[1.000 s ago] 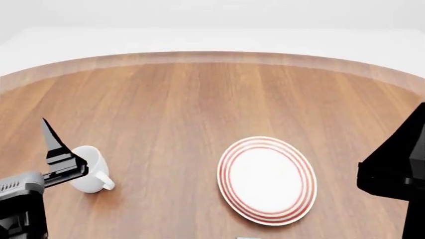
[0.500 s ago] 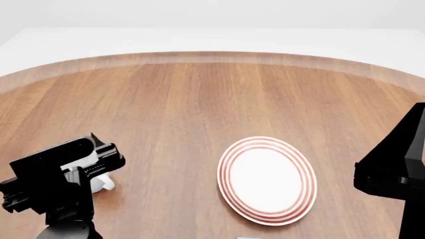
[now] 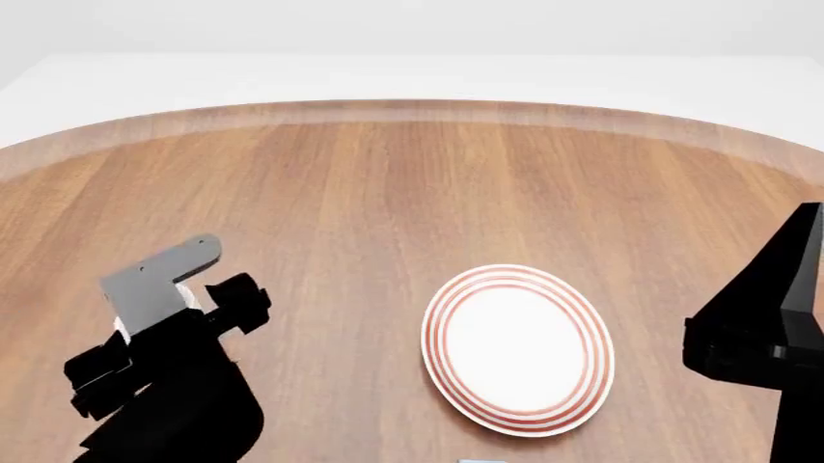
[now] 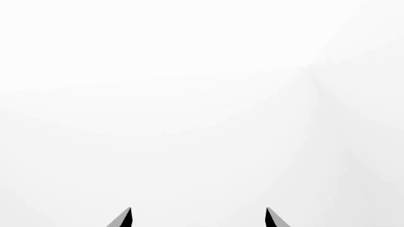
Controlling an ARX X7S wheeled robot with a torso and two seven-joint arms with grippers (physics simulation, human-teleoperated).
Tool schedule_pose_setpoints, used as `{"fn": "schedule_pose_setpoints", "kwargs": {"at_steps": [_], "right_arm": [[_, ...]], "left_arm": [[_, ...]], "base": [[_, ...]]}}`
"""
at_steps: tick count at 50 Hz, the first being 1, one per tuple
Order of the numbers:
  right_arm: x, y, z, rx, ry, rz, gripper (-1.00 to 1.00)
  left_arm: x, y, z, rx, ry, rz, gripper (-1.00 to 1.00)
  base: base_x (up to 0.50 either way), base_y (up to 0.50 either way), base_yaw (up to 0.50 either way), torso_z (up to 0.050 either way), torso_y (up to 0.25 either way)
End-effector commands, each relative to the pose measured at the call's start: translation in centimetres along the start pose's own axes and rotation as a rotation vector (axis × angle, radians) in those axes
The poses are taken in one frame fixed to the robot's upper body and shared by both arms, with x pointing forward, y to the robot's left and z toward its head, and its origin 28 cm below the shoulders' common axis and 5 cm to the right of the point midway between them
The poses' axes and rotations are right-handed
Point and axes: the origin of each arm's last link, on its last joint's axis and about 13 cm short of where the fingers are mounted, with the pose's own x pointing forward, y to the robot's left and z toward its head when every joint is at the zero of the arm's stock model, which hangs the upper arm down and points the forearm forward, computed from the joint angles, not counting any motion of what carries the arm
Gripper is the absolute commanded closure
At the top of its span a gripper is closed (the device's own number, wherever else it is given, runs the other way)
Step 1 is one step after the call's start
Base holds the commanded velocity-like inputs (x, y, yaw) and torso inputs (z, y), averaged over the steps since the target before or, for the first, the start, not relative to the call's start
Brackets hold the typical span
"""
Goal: Pick up the white mug and put it on the plate, and put the chocolate pudding to the right of the plate.
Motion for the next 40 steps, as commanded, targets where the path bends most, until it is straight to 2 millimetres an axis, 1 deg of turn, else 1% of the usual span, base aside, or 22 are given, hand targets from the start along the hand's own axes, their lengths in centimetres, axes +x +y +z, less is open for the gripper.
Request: {"fn": "schedule_pose_setpoints", "kwargs": {"at_steps": [1,5,11,15,21,23,34,35,40], "right_arm": [[-0.1,-0.2,0.1,-0.011,-0.009,0.002,-1.0],[-0.1,-0.2,0.0,-0.01,-0.007,0.003,-1.0],[-0.1,-0.2,0.0,-0.009,-0.005,0.004,-1.0],[-0.2,-0.1,0.0,-0.007,-0.004,0.005,-1.0],[-0.2,-0.1,-0.1,-0.007,-0.002,0.006,-1.0],[-0.2,0.0,-0.1,-0.005,-0.001,0.008,-1.0],[-0.2,0.0,-0.1,-0.003,0.0,0.011,-1.0],[-0.2,0.0,-0.1,-0.002,0.0,0.012,-1.0],[-0.2,0.1,-0.1,-0.001,0.0,0.015,-1.0]], "left_arm": [[0.7,-1.8,-0.1,-0.025,0.125,0.123,-1.0],[0.8,-2.0,0.0,-0.046,0.136,0.156,-1.0],[1.2,-2.9,-0.1,-0.063,0.173,0.152,-1.0],[1.7,-3.5,-0.3,-0.061,0.189,0.143,-1.0],[2.2,-3.8,-0.3,-0.064,0.207,0.139,-1.0],[2.7,-4.0,-0.6,-0.103,0.239,0.122,-1.0],[3.8,-4.8,-1.4,-0.101,0.274,0.124,-1.0],[4.0,-4.8,-1.6,-0.11,0.296,0.129,-1.0],[4.4,-5.0,-1.5,-0.121,0.302,0.138,-1.0]], "base": [[0.0,0.0,0.0,0.0,0.0],[0.0,0.0,0.0,0.0,0.0],[0.0,0.0,0.0,0.0,0.0],[0.0,0.0,0.0,0.0,0.0],[0.0,0.0,0.0,0.0,0.0],[0.0,0.0,0.0,0.0,0.0],[0.0,0.0,0.0,0.0,0.0],[0.0,0.0,0.0,0.0,0.0],[0.0,0.0,0.0,0.0,0.0]]}}
